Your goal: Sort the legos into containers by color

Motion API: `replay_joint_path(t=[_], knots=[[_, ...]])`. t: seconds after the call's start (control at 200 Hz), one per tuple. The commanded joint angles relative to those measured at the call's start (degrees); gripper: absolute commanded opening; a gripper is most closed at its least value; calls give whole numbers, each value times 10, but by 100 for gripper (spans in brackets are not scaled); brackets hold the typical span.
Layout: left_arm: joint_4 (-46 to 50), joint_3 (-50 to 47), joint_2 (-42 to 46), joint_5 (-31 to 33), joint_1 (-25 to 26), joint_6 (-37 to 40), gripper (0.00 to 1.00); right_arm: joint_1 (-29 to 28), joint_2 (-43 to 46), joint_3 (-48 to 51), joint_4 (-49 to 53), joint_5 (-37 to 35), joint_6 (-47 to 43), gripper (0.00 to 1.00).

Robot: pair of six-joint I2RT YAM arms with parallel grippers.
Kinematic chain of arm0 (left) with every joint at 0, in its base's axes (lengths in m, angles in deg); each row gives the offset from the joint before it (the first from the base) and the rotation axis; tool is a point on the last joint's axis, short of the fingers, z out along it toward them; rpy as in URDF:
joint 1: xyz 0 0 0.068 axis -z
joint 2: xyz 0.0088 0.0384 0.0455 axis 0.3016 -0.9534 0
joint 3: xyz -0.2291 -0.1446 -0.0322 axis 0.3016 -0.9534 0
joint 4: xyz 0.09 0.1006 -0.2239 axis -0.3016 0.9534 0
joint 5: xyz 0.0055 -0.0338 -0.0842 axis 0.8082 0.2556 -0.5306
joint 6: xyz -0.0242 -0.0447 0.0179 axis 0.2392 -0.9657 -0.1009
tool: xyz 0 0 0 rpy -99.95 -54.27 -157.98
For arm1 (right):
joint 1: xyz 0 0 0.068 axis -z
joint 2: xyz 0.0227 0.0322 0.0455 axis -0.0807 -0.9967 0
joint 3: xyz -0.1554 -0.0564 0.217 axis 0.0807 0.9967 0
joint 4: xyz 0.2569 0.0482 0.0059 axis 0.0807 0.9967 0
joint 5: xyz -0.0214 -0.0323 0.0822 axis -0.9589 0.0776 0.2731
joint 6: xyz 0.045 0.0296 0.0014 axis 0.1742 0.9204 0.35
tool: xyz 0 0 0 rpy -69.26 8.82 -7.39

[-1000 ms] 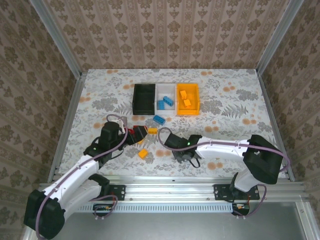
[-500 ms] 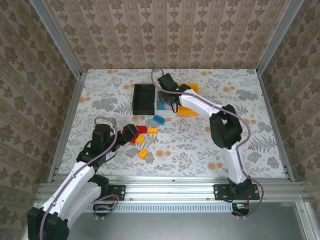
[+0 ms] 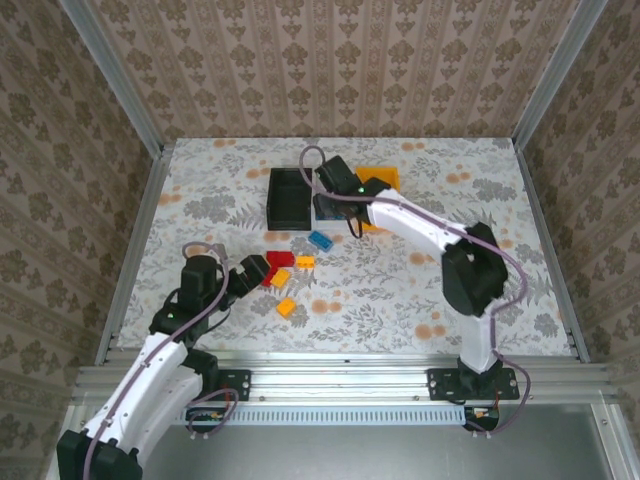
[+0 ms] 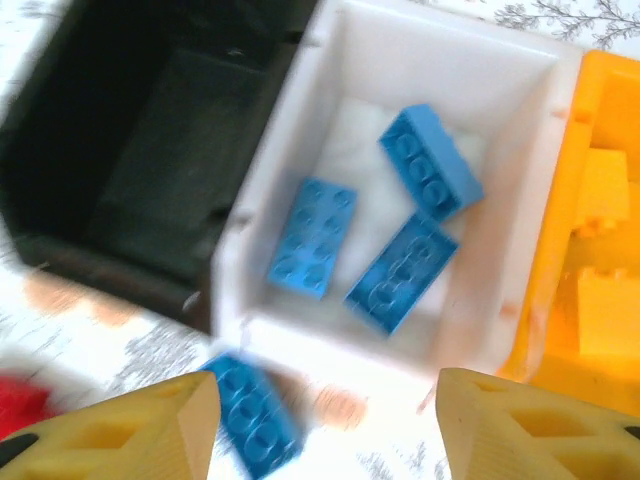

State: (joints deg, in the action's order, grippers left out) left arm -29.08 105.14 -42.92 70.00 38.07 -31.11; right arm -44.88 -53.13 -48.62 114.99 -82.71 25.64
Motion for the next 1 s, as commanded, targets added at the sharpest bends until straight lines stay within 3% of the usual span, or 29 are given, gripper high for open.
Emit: replay_joint_path(t=[0.0, 0.13, 0.245, 0.365, 0.495, 0.615, 0.69, 0.78, 0.83, 0.995], knots=[[-17, -5, -15, 19, -6, 3, 100, -99, 56, 95, -46, -15, 27, 65], [-10, -6, -34, 43, -32, -15, 100, -186, 46, 163, -78, 36, 62, 73], [-5, -14, -35, 28, -96, -43, 100, -235, 14, 164, -72, 62, 60, 78], [-11, -23, -22, 12, -148, -60, 100, -253, -35, 138, -56, 69, 54, 78], [-28, -33, -14, -5, -162, -68, 100, -250, -73, 121, -49, 48, 46, 78], [-43, -47, -14, -17, -163, -73, 100, -244, -96, 106, -48, 49, 35, 70], [-50, -52, -15, -15, -165, -74, 100, -243, -107, 94, -44, 43, 29, 61], [-61, -50, -22, -20, -165, -73, 100, -242, -101, 94, -47, 45, 33, 37], [-64, -46, -29, -25, -167, -69, 100, -243, -89, 102, -55, 52, 38, 29], [-82, -37, -63, -47, -166, -66, 100, -243, -23, 130, -42, 16, 40, 27]])
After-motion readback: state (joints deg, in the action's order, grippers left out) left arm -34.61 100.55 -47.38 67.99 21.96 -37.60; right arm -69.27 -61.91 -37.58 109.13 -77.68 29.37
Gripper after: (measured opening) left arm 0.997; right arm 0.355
